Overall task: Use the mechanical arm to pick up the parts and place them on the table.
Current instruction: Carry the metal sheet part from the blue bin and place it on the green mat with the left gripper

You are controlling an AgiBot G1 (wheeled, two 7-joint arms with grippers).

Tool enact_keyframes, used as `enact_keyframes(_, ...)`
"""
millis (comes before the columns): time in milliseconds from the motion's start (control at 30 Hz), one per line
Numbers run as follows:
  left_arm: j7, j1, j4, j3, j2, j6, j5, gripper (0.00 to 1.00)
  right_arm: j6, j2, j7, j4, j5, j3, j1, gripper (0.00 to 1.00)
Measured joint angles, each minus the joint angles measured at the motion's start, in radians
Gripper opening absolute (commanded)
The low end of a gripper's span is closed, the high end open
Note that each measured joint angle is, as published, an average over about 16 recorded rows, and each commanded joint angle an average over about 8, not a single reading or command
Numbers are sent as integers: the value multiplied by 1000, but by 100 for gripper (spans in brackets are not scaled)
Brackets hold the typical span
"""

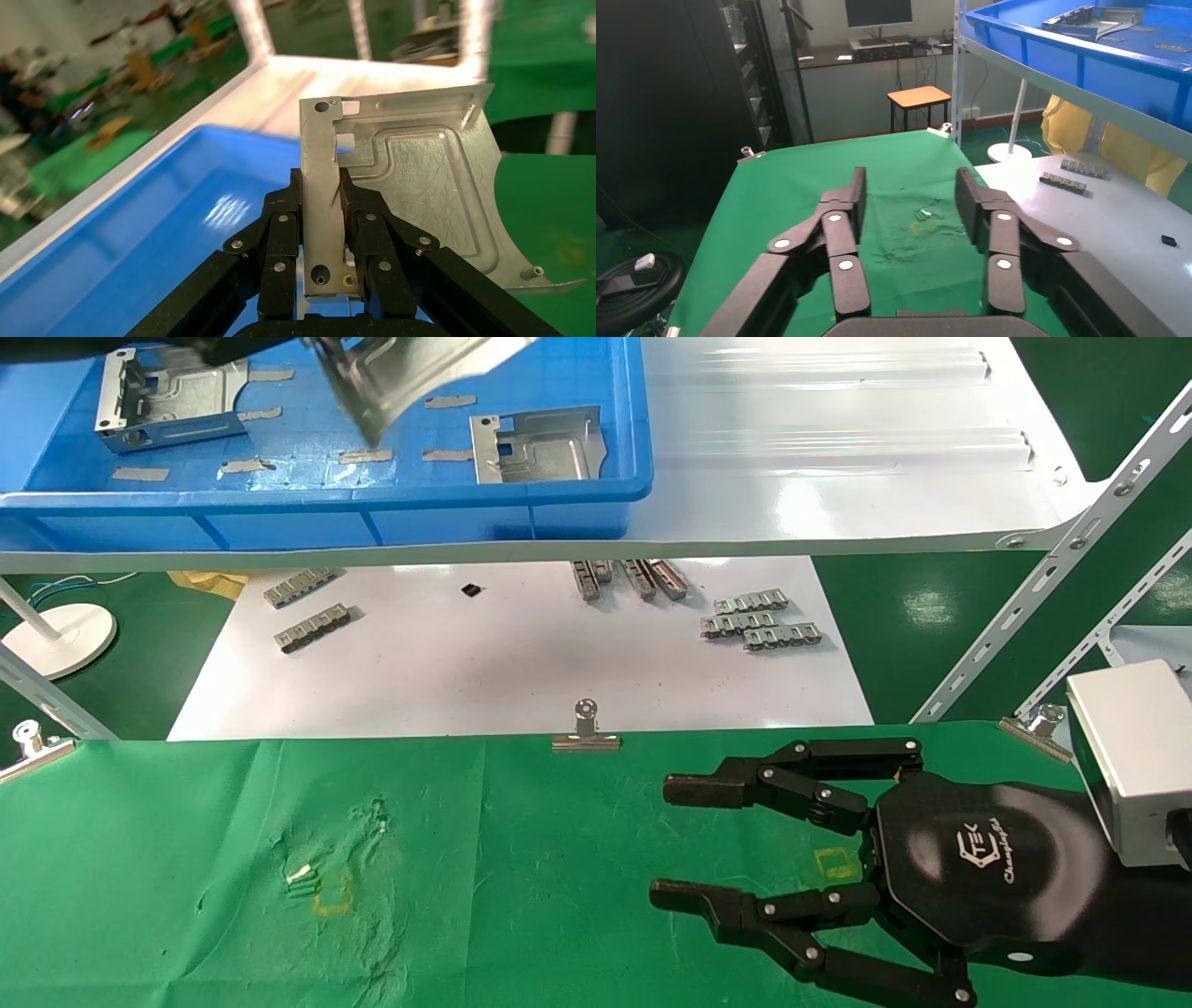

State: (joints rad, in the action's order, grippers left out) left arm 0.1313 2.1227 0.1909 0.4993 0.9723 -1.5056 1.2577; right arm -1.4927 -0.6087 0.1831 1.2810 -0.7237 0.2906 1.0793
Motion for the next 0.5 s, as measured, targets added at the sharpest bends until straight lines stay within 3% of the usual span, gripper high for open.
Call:
enact_keyframes(233,121,-90,128,30,-96,-94,-80,0,0,0,0,0,0,0,0,100)
enact_keyframes(500,241,-245,341,173,-240,-100,-171,0,0,0,0,0,1,1,0,100)
